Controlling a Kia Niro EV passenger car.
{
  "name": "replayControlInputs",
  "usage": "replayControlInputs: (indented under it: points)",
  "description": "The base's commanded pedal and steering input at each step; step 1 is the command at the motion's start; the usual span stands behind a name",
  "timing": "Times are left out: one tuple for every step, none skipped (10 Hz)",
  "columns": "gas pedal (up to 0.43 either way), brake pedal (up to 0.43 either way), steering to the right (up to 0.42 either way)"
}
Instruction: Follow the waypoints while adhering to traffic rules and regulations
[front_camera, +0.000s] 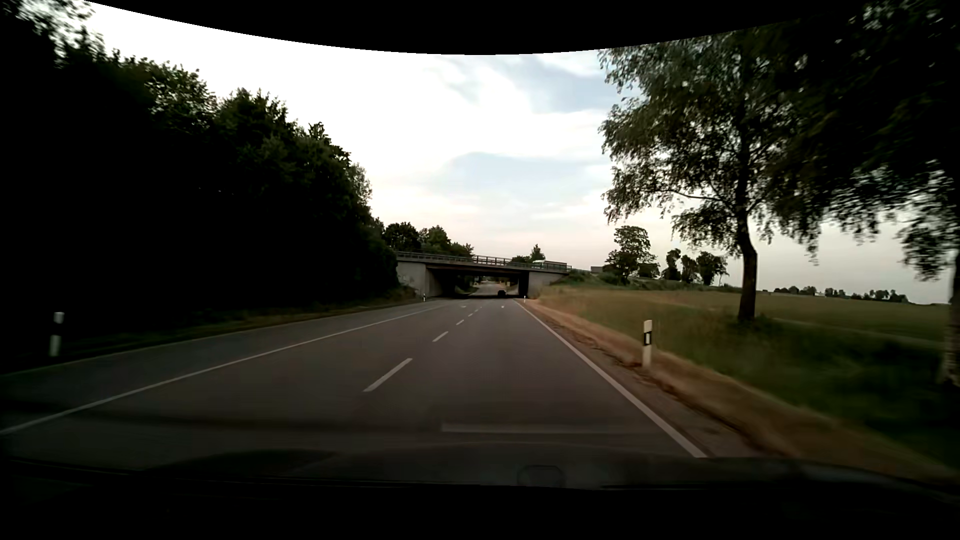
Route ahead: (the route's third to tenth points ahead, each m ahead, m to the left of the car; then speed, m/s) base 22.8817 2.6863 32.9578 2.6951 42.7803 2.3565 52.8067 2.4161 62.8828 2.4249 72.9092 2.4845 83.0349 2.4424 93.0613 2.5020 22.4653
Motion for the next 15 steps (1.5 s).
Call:
replayControlInputs:
  points:
    - [0.13,0.006,0.001]
    - [0.13,0.006,0.001]
    - [0.13,0.006,0.001]
    - [0.13,0.006,0.001]
    - [0.13,0.006,0.001]
    - [0.13,0.006,0.001]
    - [0.13,0.006,0.001]
    - [0.13,0.006,0.001]
    - [0.13,0.006,0.001]
    - [0.13,0.006,0.001]
    - [0.13,0.006,0.001]
    - [0.118,0.006,0.001]
    - [0.098,0.006,0.0]
    - [0.098,0.006,0.0]
    - [0.087,0.006,0.0]
